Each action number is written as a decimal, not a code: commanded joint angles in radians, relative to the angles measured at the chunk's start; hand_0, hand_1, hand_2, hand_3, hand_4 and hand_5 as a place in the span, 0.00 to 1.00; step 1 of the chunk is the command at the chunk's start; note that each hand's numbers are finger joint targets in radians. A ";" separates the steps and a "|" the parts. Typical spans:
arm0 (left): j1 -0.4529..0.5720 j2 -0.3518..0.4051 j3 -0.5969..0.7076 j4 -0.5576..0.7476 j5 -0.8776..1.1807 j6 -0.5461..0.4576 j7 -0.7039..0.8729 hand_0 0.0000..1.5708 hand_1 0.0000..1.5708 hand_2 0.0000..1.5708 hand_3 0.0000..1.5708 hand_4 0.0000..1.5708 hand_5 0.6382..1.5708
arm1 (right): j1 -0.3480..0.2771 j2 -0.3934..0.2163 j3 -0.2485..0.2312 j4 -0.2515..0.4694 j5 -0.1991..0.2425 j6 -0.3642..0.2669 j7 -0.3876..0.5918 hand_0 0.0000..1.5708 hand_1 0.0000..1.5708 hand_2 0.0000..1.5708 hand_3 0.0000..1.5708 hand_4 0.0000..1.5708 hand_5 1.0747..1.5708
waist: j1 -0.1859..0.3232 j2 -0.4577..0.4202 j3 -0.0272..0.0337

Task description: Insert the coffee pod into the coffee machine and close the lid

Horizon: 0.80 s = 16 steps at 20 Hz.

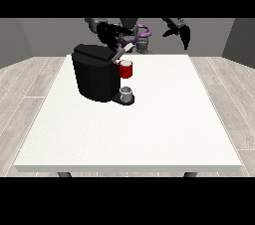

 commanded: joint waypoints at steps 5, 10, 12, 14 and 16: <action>-0.029 0.054 0.043 0.037 0.031 -0.022 -0.032 0.00 0.00 0.00 0.00 0.21 1.00 | -0.094 0.047 0.054 0.019 0.053 -0.013 -0.002 0.00 0.00 0.00 0.00 0.00 1.00 | 0.006 0.040 -0.0003; -0.020 0.034 0.019 0.016 0.040 -0.028 -0.025 0.00 0.00 0.00 0.00 0.25 1.00 | -0.173 0.052 0.086 0.044 0.121 -0.054 0.022 0.00 0.00 0.00 0.00 0.07 1.00 | 0.054 0.034 -0.0004; -0.042 0.049 0.021 0.009 0.035 -0.028 -0.031 0.00 0.00 0.00 0.00 0.26 1.00 | -0.208 0.061 0.094 0.063 0.142 -0.068 0.023 0.00 0.00 0.00 0.00 0.05 1.00 | 0.073 0.059 -0.0004; -0.023 -0.005 -0.019 0.008 -0.010 0.032 -0.030 0.00 0.00 0.00 0.00 0.28 1.00 | -0.253 0.046 0.083 0.070 0.141 -0.050 0.047 0.00 0.00 0.00 0.00 0.14 1.00 | 0.057 0.045 -0.0003; -0.057 0.034 -0.005 -0.029 0.045 -0.037 -0.004 0.00 0.00 0.00 0.00 0.24 1.00 | -0.285 0.010 0.049 0.110 0.157 -0.082 0.002 0.00 0.00 0.00 0.00 0.17 1.00 | 0.115 0.098 -0.0001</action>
